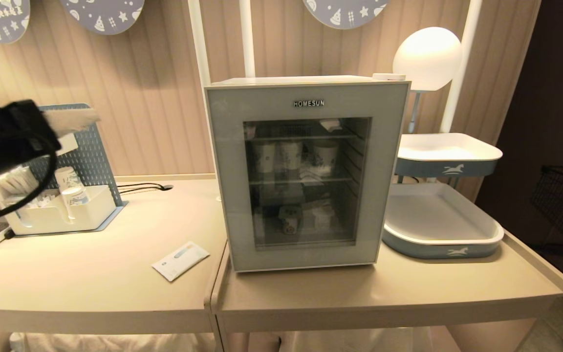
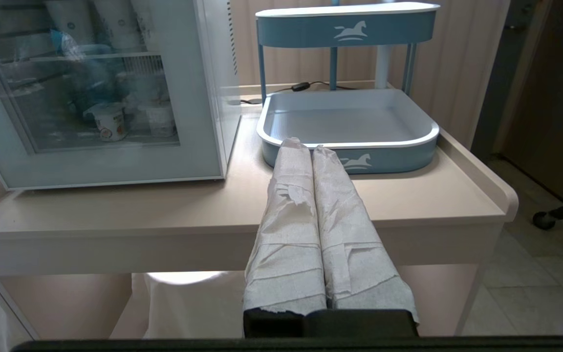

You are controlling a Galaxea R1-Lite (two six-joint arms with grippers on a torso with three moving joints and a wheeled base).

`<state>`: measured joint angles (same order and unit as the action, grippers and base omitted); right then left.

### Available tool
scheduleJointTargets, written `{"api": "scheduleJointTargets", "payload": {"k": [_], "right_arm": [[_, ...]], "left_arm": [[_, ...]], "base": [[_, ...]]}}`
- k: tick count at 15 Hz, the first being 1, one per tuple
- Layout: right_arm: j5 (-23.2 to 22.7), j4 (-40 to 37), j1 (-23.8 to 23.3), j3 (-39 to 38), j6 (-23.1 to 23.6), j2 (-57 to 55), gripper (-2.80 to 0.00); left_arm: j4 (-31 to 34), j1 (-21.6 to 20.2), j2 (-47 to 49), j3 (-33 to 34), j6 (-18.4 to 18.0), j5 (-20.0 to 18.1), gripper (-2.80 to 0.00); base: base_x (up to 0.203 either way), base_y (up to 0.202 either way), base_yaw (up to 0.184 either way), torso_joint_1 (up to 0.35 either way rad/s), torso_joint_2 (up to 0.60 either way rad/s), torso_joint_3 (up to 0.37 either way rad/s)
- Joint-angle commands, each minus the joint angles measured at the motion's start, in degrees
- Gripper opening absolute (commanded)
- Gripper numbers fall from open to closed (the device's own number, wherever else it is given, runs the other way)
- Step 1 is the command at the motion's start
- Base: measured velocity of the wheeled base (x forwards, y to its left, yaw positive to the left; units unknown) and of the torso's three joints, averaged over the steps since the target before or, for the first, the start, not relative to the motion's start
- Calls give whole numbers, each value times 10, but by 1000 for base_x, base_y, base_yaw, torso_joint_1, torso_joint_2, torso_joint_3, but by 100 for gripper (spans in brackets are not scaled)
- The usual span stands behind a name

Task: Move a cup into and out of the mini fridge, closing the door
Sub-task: Open the freezer door

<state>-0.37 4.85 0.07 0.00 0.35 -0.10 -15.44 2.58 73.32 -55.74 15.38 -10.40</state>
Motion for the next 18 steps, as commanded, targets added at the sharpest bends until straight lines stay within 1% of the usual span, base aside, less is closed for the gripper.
{"api": "scheduleJointTargets", "payload": {"k": [1,2,3,4,5,6,7,8,9,10,11,12,14,15,16,17,18], "right_arm": [[0,1,0,-21,0,-1,-280],[0,1,0,-20,0,-1,-280],[0,0,0,-20,0,-1,-280],[0,0,0,-21,-1,-1,-280],[0,0,0,-21,-1,-1,-280],[0,0,0,-21,-1,-1,-280],[0,0,0,-21,-2,0,-280],[0,0,0,-21,-2,0,-280],[0,0,0,-21,-2,0,-280],[0,0,0,-21,-1,0,-280],[0,0,0,-21,-1,0,-280],[0,0,0,-21,-1,0,-280],[0,0,0,-21,-2,0,-280],[0,0,0,-21,-2,0,-280],[0,0,0,-21,-1,0,-280],[0,0,0,-21,-2,0,-280],[0,0,0,-21,-2,0,-280]], "left_arm": [[-26,-42,137,-14,7,-216,0],[-41,-76,164,-20,11,-355,0],[-61,-107,195,-23,12,-477,0],[-96,-136,238,-22,12,-580,0],[-138,-155,279,-17,10,-652,0],[-184,-167,314,-5,10,-700,0],[-235,-172,346,18,9,-726,0],[-288,-170,373,43,8,-739,0],[-342,-162,396,68,9,-745,0],[-380,-153,415,84,11,-746,0],[-404,-140,431,93,14,-743,0],[-418,-125,442,96,15,-729,0],[-426,-102,441,101,17,-681,0],[-433,-92,436,110,17,-649,0],[-451,-80,432,123,19,-605,0],[-482,-68,430,141,28,-570,0],[-514,-60,430,149,55,-555,0]], "base": [[0,0,0,0,0,0],[0,0,0,0,0,0],[0,0,0,0,0,0],[0,0,0,0,0,0],[0,0,0,0,0,0],[0,0,0,0,0,0],[0,0,0,0,0,0],[0,0,0,0,0,0],[0,0,0,0,0,0],[0,0,0,0,0,0],[0,0,0,0,0,0],[0,0,0,0,0,0],[0,0,0,0,0,0],[0,0,0,0,0,0],[0,0,0,0,0,0],[0,0,0,0,0,0],[0,0,0,0,0,0]]}}
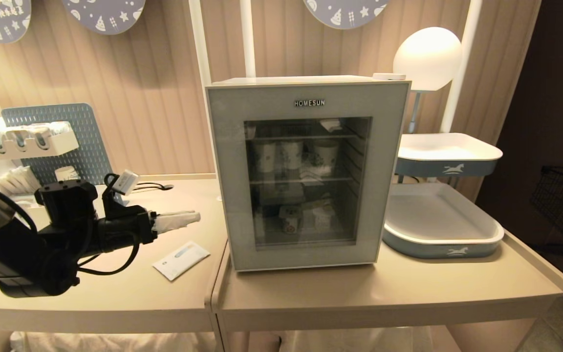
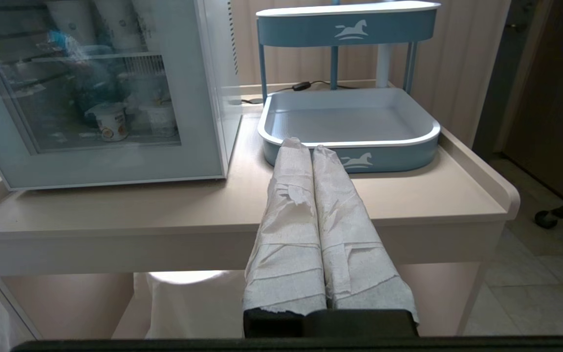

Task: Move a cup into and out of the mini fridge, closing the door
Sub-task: Open the freezer door

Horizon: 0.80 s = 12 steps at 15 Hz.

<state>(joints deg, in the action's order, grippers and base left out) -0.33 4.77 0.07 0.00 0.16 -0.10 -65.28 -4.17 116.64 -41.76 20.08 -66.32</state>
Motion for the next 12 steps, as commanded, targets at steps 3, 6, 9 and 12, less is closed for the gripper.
{"api": "scheduleJointTargets", "payload": {"k": [3,6,9,12], "right_arm": [[0,1,0,-21,0,0,-280],[0,1,0,-21,0,0,-280],[0,1,0,-21,0,0,-280],[0,1,0,-21,0,0,-280]], "left_arm": [[-132,27,4,16,119,27,0],[-224,64,28,20,189,72,0],[-224,86,38,20,194,96,0],[-224,93,41,20,192,107,0]], "base": [[0,0,0,0,0,0],[0,0,0,0,0,0],[0,0,0,0,0,0],[0,0,0,0,0,0]]}}
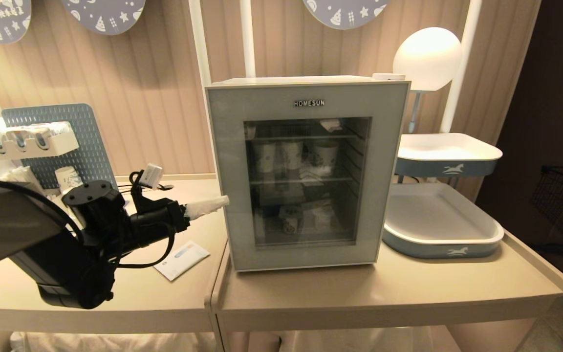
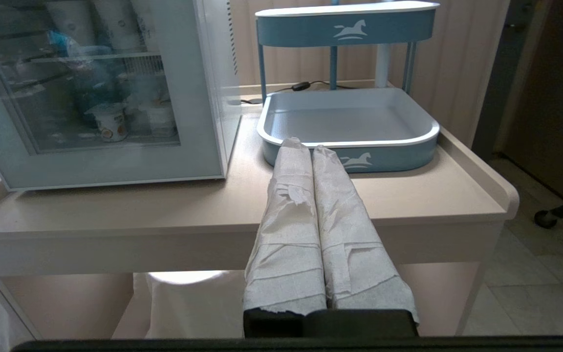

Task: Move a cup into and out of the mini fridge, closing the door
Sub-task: Open the freezer door

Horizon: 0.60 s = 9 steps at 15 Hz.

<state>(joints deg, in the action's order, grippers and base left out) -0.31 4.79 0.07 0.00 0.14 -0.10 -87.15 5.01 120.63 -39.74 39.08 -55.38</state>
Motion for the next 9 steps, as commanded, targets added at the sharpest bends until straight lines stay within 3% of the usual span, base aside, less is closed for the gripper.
{"api": "scheduleJointTargets", "payload": {"k": [1,7,9], "right_arm": [[0,0,0,-21,0,0,-280],[0,0,0,-21,0,-1,-280],[0,0,0,-21,0,-1,-280]], "left_arm": [[-5,2,1,0,2,-3,0],[-5,24,-1,9,-2,5,0],[-5,19,-12,40,-2,28,0]], "base": [[0,0,0,0,0,0],[0,0,0,0,0,0],[0,0,0,0,0,0]]}}
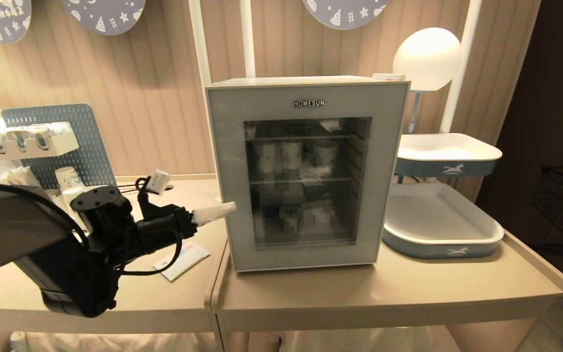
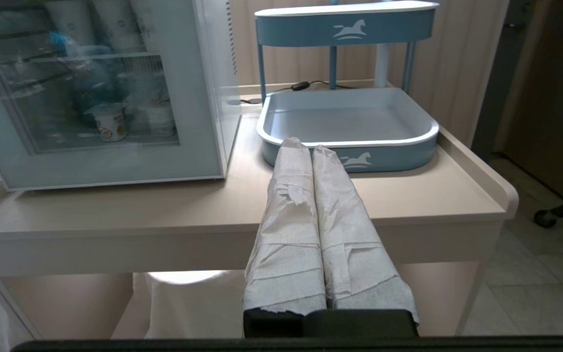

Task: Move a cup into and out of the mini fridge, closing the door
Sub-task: Open the freezer door

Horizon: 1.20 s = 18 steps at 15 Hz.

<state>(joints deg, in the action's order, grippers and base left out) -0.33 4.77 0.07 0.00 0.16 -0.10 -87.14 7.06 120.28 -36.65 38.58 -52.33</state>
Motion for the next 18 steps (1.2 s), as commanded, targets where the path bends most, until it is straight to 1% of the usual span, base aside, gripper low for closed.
{"api": "scheduleJointTargets", "payload": {"k": [1,3,4,6,8,9,13,15,18], "right_arm": [[0,1,0,-21,0,-1,-280],[0,1,0,-21,1,-1,-280],[0,1,0,-21,1,-1,-280],[-1,1,0,-21,1,-1,-280],[-1,1,0,-21,1,-1,-280],[-1,1,0,-21,1,-1,-280],[0,1,0,-21,0,-1,-280],[0,1,0,-21,0,-1,-280],[0,1,1,-21,1,0,-280]], "left_arm": [[-5,-12,-14,35,3,6,0],[-5,-43,-21,70,6,10,0],[-5,-52,-21,68,7,10,0],[-5,-56,-13,45,7,12,0],[-5,-49,-9,14,7,14,0],[-5,-39,-9,0,7,16,0],[-5,-9,-4,-37,7,40,0],[-5,-2,1,-48,4,53,0],[-5,7,2,-49,4,54,0]], "base": [[0,0,0,0,0,0],[0,0,0,0,0,0],[0,0,0,0,0,0],[0,0,0,0,0,0],[0,0,0,0,0,0],[0,0,0,0,0,0],[0,0,0,0,0,0],[0,0,0,0,0,0],[0,0,0,0,0,0]]}}
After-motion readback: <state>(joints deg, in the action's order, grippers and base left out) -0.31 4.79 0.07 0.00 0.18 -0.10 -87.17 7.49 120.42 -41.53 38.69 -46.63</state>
